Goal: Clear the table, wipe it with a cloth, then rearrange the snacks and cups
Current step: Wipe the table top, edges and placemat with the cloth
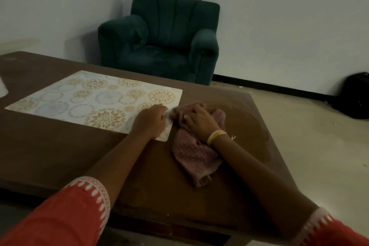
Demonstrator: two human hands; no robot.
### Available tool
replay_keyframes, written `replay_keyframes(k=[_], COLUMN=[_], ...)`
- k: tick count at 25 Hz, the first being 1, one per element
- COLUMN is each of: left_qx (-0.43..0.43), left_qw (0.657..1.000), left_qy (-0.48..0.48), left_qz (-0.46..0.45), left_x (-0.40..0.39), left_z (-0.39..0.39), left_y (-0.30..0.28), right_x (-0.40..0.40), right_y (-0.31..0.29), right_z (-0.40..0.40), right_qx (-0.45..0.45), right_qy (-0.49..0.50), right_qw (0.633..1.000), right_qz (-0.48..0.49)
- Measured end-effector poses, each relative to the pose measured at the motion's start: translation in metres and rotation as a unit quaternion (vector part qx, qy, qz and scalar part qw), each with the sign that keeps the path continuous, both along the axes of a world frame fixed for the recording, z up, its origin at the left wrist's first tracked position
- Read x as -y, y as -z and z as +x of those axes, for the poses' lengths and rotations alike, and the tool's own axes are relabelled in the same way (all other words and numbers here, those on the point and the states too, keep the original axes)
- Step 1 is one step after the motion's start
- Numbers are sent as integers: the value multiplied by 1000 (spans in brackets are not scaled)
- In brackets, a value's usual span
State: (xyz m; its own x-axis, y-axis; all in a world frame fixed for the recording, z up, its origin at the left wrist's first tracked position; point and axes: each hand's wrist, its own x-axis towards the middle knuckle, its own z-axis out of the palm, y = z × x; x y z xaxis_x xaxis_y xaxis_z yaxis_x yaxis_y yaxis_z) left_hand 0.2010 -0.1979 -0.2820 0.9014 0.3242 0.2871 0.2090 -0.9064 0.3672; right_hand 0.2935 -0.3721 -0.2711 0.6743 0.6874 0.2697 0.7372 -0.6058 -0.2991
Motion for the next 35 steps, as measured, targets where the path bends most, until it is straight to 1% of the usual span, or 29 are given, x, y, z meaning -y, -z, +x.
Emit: replay_keyframes(k=[1,2,3,6,7,9,11,12,14,17,19,22,23,24,26,30,32,35], left_qx=[-5,-10,-14,-36,-46,-48,-27,-20,-21,-24,-27,-41,-56,-71,-85,-132,-139,-125], left_qw=[1000,1000,999,996,995,994,995,995,996,999,999,999,998,996,995,991,990,991], left_qy=[10,23,38,73,80,97,98,95,83,37,16,31,40,50,51,29,34,43], left_qz=[4,3,8,35,35,31,17,10,13,11,10,-7,-14,-21,-21,10,12,39], left_x=[-2,-5,-7,-14,-17,-20,-26,-30,-33,-43,-50,-52,-53,-54,-56,-61,-69,-78], left_z=[3,7,11,20,24,32,41,47,64,102,116,121,120,120,120,149,172,189], left_y=[0,-1,-1,0,1,3,3,3,5,3,2,-2,-5,-8,-6,-9,-11,-6], right_x=[3,7,12,30,36,47,49,46,34,-8,-45,-73,-73,-72,-74,-87,-74,-27], right_y=[-2,-6,-10,-17,-15,-7,-5,-4,0,2,1,3,1,-1,-3,-8,-3,-5], right_z=[0,12,31,81,91,98,98,101,109,133,132,97,81,72,80,150,184,230], right_qx=[-19,-32,-39,-59,-63,-58,-54,-58,-56,-84,-63,-31,-38,-50,-54,-81,-66,-41], right_qy=[-49,-63,-41,84,104,138,174,184,197,230,200,57,22,8,40,123,151,220], right_qw=[999,997,998,993,991,988,983,981,976,961,969,991,992,992,990,979,977,966], right_qz=[-5,-18,-32,-49,-51,-29,8,-3,-68,-129,-133,-117,-115,-116,-123,-143,-138,-130])
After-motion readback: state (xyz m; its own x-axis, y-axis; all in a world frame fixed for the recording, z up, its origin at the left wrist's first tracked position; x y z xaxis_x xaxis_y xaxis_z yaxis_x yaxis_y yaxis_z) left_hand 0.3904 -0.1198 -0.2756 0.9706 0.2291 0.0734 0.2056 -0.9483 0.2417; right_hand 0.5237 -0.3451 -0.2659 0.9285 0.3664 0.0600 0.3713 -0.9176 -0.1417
